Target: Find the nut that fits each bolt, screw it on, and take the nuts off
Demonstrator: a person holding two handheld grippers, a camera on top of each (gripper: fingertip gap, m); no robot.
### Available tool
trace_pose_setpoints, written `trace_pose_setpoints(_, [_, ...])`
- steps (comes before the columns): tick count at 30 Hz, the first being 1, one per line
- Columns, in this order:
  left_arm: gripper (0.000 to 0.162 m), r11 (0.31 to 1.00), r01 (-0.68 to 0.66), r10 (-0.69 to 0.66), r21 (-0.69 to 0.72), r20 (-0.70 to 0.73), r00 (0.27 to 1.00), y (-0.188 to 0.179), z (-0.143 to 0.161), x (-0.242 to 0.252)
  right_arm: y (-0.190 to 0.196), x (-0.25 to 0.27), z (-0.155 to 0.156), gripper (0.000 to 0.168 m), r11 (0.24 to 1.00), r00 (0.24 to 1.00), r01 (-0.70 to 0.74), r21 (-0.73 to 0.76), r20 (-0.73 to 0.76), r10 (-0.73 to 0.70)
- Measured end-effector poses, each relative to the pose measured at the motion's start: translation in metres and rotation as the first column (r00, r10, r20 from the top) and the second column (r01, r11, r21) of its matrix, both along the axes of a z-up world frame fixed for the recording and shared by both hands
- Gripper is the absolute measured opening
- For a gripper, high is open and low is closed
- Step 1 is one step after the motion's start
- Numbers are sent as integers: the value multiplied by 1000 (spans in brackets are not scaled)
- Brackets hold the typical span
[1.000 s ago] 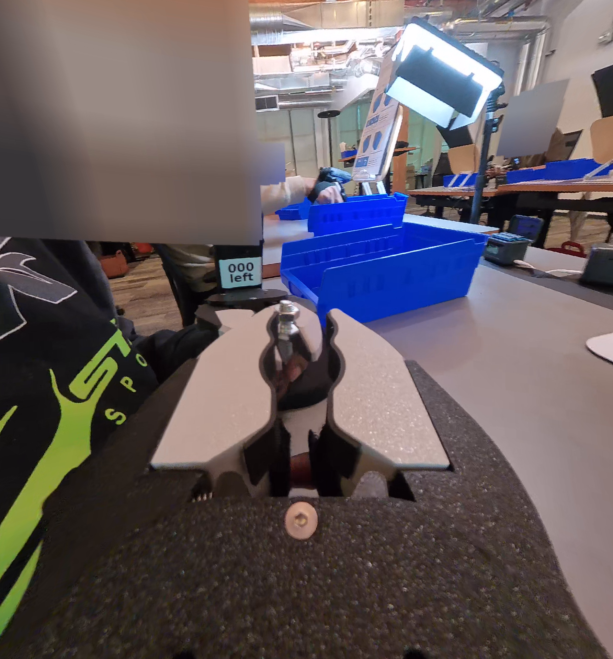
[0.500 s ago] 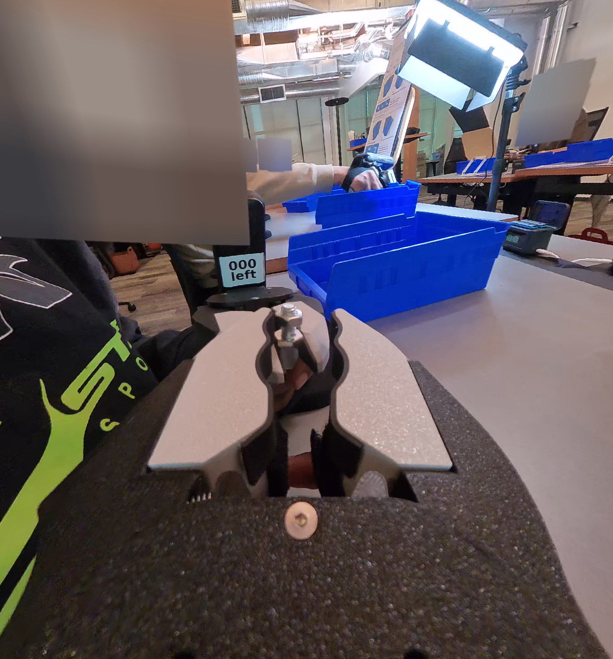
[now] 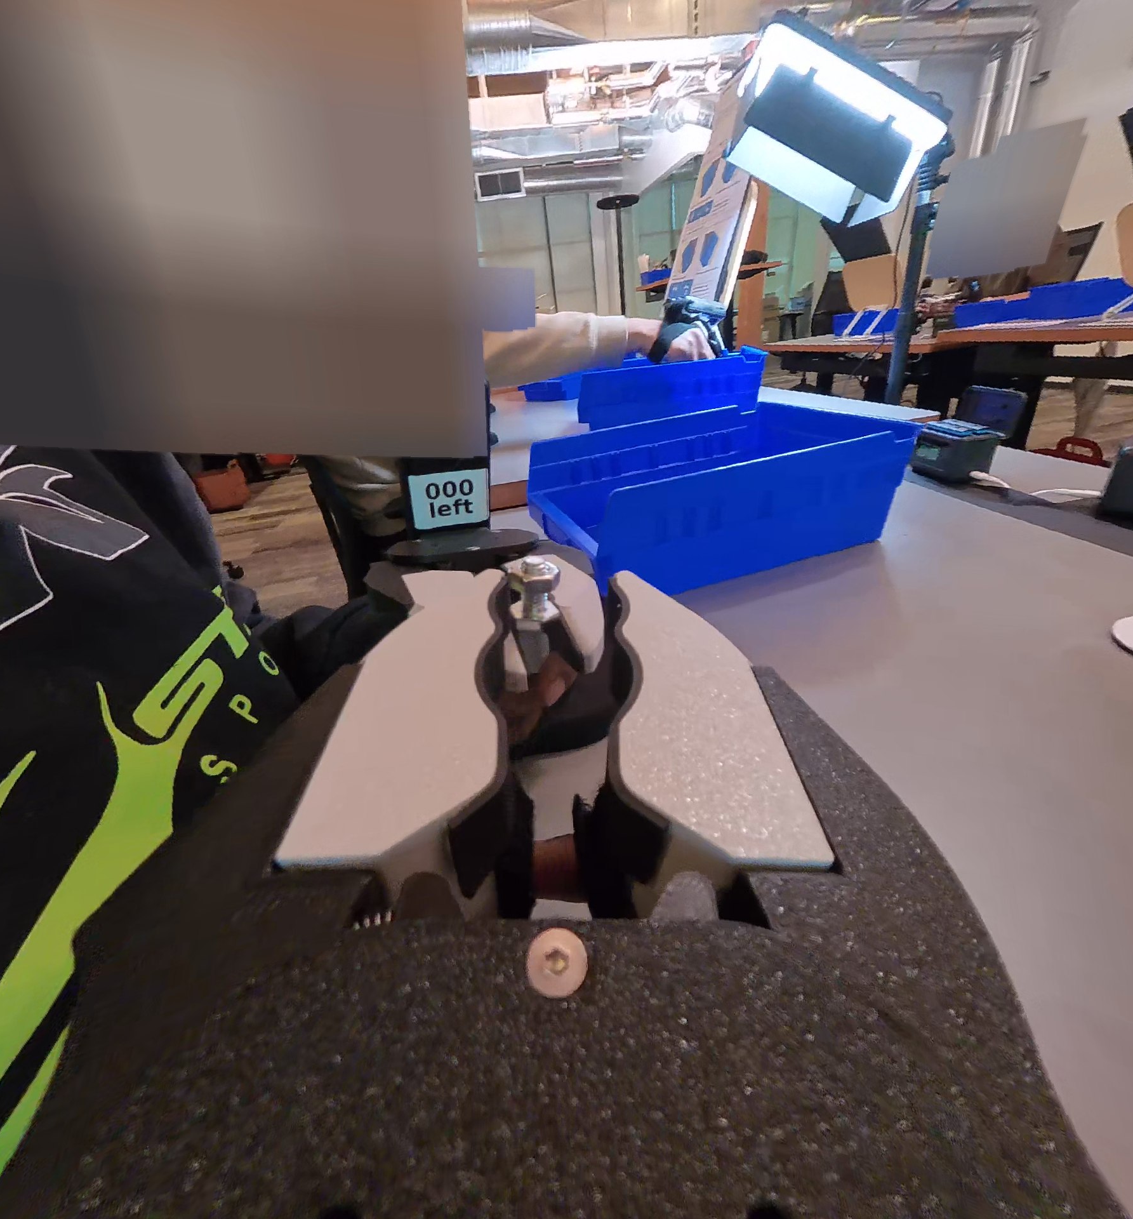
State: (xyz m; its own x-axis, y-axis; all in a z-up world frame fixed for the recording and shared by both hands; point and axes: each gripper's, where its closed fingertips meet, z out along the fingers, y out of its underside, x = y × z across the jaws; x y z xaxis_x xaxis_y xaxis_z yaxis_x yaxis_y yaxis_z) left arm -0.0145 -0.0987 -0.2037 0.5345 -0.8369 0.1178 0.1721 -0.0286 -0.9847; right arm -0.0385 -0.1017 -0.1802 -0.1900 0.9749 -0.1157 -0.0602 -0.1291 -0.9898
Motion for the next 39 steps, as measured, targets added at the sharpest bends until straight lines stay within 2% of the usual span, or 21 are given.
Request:
trace_pose_setpoints(3, [14,1000,0,0,-1,0,1000,0,0,0,-4,-6,1,35,1000,1000,-12,-4,-3,12])
trace_pose_setpoints(8, [14,1000,-1,1,1,-7,1000,0,-1,1,-7,-16,0,37,1000,1000,-25,-13,7,25])
trace_pose_setpoints(18, [14,1000,2,-2,-3,6,1000,0,0,-1,1,0,0,24,1000,1000,-11,-12,3,11])
trace_pose_setpoints(21, [14,1000,4,-4,-1,8,1000,0,1,-1,9,6,0,8,1000,1000,31,2,-3,-31])
trace_pose_setpoints(24, [14,1000,4,-4,-3,7,1000,0,0,0,10,9,1,7,999,999,38,7,-4,-38])
trace_pose_setpoints(32, [14,1000,-1,1,1,-13,1000,0,-2,1,-1,-5,3,38,1000,1000,5,-6,-4,-5])
trace_pose_setpoints(39, [14,1000,1,-1,4,-22,1000,-1,-2,2,-5,-18,-1,37,1000,1000,-8,-18,10,8])
